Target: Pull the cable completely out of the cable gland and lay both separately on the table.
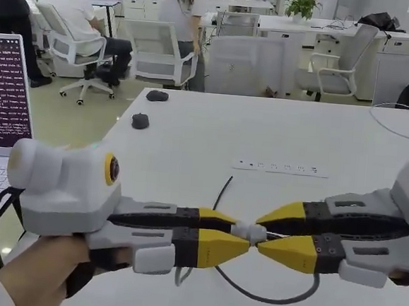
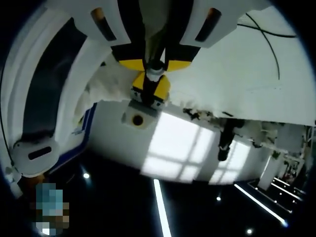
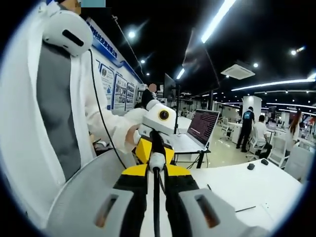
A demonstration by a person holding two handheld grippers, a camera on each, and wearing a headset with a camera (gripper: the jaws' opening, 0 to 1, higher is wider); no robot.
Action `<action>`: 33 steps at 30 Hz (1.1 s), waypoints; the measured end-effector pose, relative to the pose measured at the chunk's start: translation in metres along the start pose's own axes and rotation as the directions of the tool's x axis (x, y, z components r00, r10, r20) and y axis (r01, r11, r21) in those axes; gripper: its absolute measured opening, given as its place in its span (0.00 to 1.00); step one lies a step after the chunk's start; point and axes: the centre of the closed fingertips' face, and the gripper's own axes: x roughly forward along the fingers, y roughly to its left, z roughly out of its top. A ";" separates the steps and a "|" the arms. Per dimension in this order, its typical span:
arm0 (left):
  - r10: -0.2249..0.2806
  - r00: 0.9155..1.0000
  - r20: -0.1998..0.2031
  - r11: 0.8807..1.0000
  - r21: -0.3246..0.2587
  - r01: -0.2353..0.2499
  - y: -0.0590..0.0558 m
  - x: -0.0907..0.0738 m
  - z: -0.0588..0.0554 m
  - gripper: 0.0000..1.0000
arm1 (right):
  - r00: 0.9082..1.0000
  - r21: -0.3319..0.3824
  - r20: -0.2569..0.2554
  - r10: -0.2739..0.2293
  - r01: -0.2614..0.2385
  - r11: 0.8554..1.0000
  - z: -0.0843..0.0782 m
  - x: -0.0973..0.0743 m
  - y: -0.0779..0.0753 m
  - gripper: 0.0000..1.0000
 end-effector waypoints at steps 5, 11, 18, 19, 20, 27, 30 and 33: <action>0.016 1.000 -0.014 0.999 0.034 -0.015 0.000 0.000 -0.003 0.14 | 1.000 0.058 -0.008 -0.007 0.007 0.998 -0.004 0.001 -0.003 0.11; 0.040 0.999 0.008 0.994 0.100 -0.041 0.001 -0.006 0.002 0.15 | 0.999 0.195 -0.022 -0.042 0.046 0.980 -0.014 -0.007 -0.012 0.13; 0.054 0.999 -0.009 0.989 0.137 -0.052 0.001 -0.005 0.000 0.15 | 0.999 0.210 -0.004 -0.042 0.042 0.977 -0.012 -0.007 -0.008 0.12; 0.054 0.999 -0.008 0.989 0.138 -0.052 0.001 -0.004 -0.001 0.15 | 0.999 0.210 -0.008 -0.035 0.036 0.977 -0.013 -0.005 -0.007 0.12; 0.054 0.998 -0.009 0.990 0.134 -0.052 0.001 -0.004 -0.001 0.15 | 0.999 0.210 -0.010 -0.035 0.036 0.977 -0.013 -0.004 -0.007 0.11; 0.067 0.998 -0.004 0.984 0.168 -0.066 0.004 -0.003 0.000 0.17 | 1.000 0.213 0.006 -0.024 0.023 0.977 -0.013 -0.003 -0.004 0.02; 0.093 0.995 -0.023 0.985 0.146 -0.089 0.010 -0.002 -0.003 0.17 | 1.000 0.200 0.002 -0.030 0.029 0.979 -0.015 -0.002 -0.005 0.02; 0.094 0.996 0.010 0.983 0.158 -0.094 0.010 0.002 0.000 0.27 | 0.999 0.204 0.024 -0.032 0.026 0.979 -0.011 -0.001 -0.005 0.02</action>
